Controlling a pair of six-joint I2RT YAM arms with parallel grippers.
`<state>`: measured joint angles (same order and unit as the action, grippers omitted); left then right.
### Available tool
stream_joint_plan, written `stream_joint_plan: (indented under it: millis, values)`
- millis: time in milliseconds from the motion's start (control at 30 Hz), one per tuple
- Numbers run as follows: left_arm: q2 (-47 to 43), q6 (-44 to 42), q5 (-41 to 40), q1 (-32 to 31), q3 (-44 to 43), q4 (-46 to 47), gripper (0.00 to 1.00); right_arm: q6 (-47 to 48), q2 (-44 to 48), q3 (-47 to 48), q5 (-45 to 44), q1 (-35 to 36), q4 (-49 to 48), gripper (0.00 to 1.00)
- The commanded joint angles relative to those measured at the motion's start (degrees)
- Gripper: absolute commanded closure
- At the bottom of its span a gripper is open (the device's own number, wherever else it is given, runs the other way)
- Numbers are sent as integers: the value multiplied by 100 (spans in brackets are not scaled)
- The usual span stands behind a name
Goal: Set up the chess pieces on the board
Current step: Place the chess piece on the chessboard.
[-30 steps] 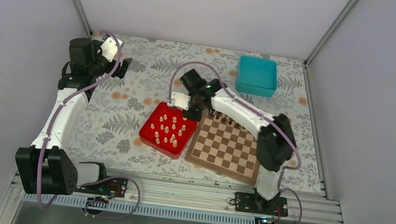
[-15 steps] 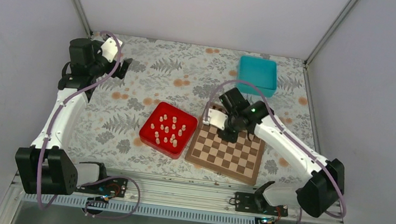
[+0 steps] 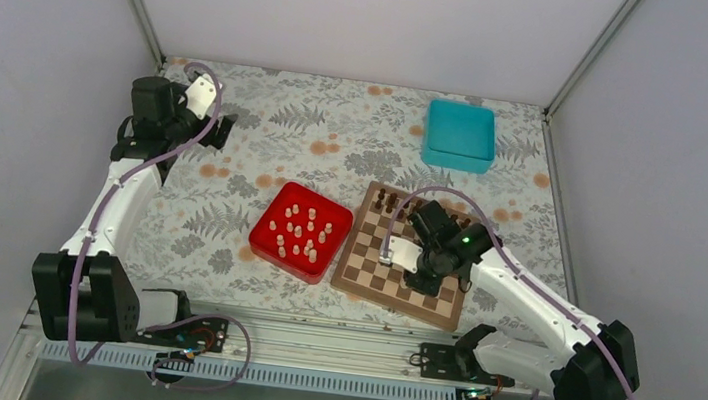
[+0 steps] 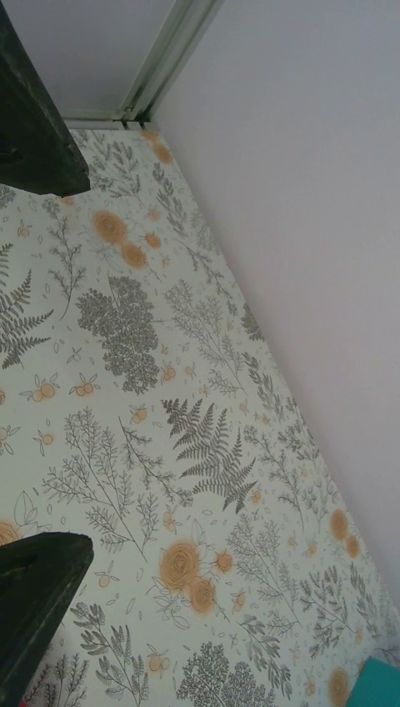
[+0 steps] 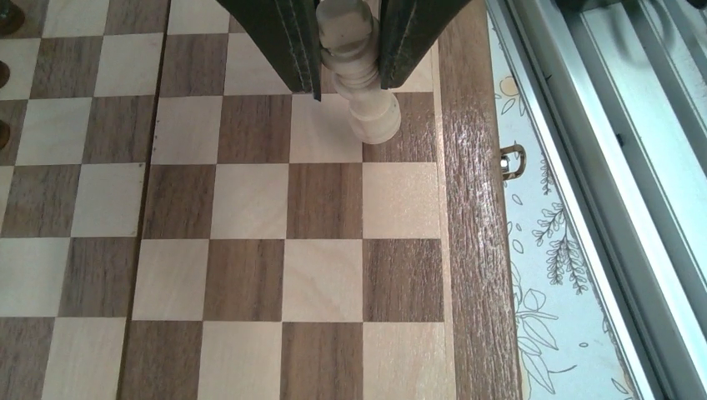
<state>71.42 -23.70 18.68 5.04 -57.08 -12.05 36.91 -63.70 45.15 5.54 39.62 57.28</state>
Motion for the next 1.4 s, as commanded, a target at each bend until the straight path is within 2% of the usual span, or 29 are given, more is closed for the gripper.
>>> stream_joint_plan:
  millis: [0, 300, 600, 933, 1367]
  values:
    - [-33, -121, -35, 24, 39, 152, 0, -113, 23, -97, 106, -42, -376, 96]
    - [-133, -176, 2, 23, 65, 89, 0, -52, -298, -52, 149, -42, -222, 96]
    - [-86, -193, 85, 24, 65, 72, 0, -139, -112, 80, 130, -42, 141, 95]
    - [5, -221, 141, 24, 56, 63, 0, -109, -383, 135, 358, -25, 239, 95]
    - [-24, -266, 137, 24, 87, 46, 0, -87, -481, -115, -67, -6, 45, 91]
